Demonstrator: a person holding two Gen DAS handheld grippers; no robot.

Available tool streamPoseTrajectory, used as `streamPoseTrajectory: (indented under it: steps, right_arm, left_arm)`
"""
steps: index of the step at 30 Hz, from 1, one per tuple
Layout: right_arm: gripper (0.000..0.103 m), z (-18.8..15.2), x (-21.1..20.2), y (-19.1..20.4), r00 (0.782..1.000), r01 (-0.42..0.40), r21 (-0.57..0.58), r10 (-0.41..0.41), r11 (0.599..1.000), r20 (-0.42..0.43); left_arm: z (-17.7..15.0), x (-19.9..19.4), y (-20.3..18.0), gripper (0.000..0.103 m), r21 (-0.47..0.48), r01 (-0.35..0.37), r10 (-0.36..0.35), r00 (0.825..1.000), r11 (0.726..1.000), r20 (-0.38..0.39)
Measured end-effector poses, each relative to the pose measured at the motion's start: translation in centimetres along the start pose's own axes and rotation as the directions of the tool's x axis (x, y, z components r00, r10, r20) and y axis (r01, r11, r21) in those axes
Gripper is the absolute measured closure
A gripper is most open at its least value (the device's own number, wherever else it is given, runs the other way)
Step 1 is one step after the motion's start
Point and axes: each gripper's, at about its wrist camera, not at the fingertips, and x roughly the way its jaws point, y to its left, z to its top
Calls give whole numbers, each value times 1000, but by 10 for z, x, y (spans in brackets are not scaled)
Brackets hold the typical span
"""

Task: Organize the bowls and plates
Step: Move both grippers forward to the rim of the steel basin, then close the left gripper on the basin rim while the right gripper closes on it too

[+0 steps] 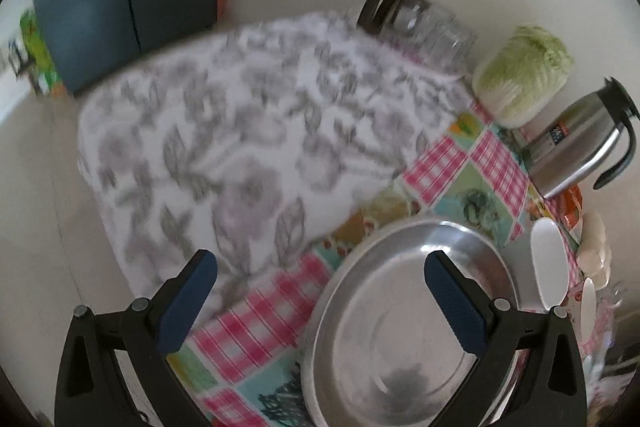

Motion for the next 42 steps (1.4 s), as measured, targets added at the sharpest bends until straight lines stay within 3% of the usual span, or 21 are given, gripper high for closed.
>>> streamPoseTrajectory:
  steps: [4,8,10,13,15,22,26,33,38,42]
  right_arm:
    - [4,-2,11,9,1000,-15,-30,15,999,-9]
    - [20,-4,20,17,1000,-25,-62,24,998,-18]
    - [26,-4,24,18,999,-25,-69,24,997,-28]
    - [33,-6,30,18,999,-16,-77,13,997,-40]
    - [46,-6,32,19,999,-14,-80,10,997,-45]
    - [62,-8,38,16,998,-7,-74,2,997,-58]
    - [71,-8,40,13,998,-5,-59,2,998,-65]
    - [83,-15,47,15,995,-2,-70,-5,998,-101]
    - [83,-20,48,24,994,-2,-114,-11,993,-110]
    - [84,-23,45,34,995,3,-155,-20,988,-103]
  left_arm:
    - [-8,24,-9,0,54,-42,46,997,998,-63]
    - [-12,37,-10,1,51,-39,44,994,998,-101]
    - [-14,41,-11,13,61,-40,46,992,997,-114]
    - [-15,47,-9,22,37,-22,27,988,999,-151]
    - [-16,50,-6,27,15,-10,12,986,1000,-167]
    - [-18,54,-5,55,22,-32,35,984,999,-174]
    - [-17,55,-4,59,12,-14,15,985,1000,-172]
    - [-17,55,-1,61,0,-35,34,985,999,-170]
    - [-17,53,5,62,-16,-42,39,986,999,-162]
    - [-15,51,13,69,-37,-41,35,987,998,-158]
